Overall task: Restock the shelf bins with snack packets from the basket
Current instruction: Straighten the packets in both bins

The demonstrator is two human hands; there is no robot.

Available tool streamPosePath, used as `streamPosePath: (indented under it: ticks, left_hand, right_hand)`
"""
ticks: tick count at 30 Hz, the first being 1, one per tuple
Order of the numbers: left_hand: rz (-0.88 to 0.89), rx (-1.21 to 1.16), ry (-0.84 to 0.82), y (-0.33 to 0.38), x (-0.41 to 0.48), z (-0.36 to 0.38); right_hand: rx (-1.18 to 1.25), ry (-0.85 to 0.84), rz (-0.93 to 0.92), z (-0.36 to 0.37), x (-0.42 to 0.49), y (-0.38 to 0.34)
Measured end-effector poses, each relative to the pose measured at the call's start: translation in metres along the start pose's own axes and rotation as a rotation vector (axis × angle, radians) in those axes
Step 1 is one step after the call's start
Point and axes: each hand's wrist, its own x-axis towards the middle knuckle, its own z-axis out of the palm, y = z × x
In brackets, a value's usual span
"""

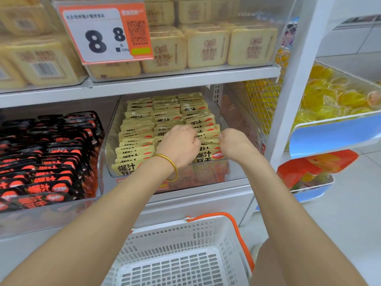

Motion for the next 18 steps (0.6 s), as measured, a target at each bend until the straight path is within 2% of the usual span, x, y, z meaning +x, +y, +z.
streamPosePath:
  ticks: [7, 10, 13, 18]
  left_hand:
    - [-0.046, -0.042, 0.101, 0.002, 0.011, -0.006]
    - [-0.093, 0.038, 0.019, 0.009, 0.02, -0.011]
    - [-0.133, 0.085, -0.083, 0.011, 0.027, -0.014]
    - [-0.169, -0.004, -0.059, 0.01, 0.027, -0.014]
  right_hand:
    - [0.061, -0.036, -0.003, -0.007, -0.004, 0.006]
    - [0.05, -0.026, 0.048, -0.015, -0.006, 0.012]
    - [0.068, -0.098, 0.045, -0.018, -0.006, 0.011]
    - [0.08, -0.198, 0.074, -0.015, -0.003, 0.003]
